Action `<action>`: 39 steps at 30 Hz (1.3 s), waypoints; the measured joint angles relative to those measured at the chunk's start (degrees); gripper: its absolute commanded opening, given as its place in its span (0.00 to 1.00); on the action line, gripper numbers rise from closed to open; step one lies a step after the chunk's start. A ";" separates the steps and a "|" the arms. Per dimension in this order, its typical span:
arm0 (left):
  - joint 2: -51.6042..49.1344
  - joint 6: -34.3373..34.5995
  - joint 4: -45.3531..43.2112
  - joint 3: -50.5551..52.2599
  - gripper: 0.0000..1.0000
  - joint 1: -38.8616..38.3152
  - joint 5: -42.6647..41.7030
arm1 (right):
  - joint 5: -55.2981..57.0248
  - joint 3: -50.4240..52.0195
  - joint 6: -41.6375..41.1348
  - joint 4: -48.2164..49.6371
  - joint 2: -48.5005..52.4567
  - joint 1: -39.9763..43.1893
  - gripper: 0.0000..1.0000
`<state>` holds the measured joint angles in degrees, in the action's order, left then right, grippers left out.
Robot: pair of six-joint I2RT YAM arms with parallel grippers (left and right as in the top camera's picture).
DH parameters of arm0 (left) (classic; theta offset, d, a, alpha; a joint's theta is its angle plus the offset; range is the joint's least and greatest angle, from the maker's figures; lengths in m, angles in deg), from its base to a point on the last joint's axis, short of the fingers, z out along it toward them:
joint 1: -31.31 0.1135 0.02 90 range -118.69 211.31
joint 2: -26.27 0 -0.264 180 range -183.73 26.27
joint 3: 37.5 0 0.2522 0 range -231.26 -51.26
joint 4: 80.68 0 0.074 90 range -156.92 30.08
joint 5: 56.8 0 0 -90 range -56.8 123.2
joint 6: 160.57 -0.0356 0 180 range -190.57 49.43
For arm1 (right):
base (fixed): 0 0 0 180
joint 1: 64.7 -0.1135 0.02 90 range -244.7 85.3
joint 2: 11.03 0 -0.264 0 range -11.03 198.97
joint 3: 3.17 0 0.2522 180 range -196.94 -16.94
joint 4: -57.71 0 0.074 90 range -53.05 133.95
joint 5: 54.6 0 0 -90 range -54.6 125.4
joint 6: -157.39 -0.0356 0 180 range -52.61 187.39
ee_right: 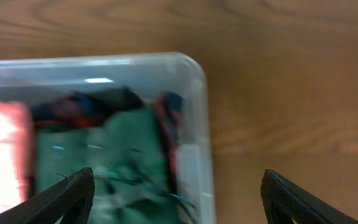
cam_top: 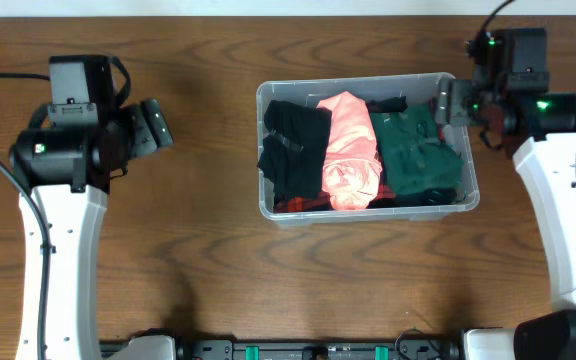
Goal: Pack container
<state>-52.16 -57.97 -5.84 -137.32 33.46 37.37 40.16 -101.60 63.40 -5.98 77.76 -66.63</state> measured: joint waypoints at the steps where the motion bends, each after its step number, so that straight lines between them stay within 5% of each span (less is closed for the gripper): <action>1: -0.57 -0.74 1.14 0.02 0.98 0.00 0.13 | -0.02 0.07 -0.42 -0.92 -0.02 0.87 0.84; 10: 1.46 -1.49 2.25 1.86 0.99 0.00 0.15 | -0.37 4.04 -2.23 -3.78 -8.94 3.08 0.85; 15: 14.51 -1.29 -3.37 12.79 0.99 0.02 0.07 | -0.72 18.88 -2.64 3.98 -25.51 2.82 0.99; 21: 35.65 -0.94 -10.75 31.80 0.98 0.02 -2.43 | -0.46 37.79 -2.47 7.72 -48.09 1.97 0.99; 26: 45.53 -0.85 -12.11 40.22 0.98 0.02 -2.91 | -0.46 43.32 -2.58 5.62 -61.46 1.68 0.99; 39: 47.87 -0.85 -4.44 41.57 0.98 0.04 -3.39 | -0.48 43.93 -2.60 -9.60 -66.03 1.68 0.99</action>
<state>-4.30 -58.82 -10.28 -95.75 33.51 33.98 39.68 -57.67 60.80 -15.57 11.73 -64.95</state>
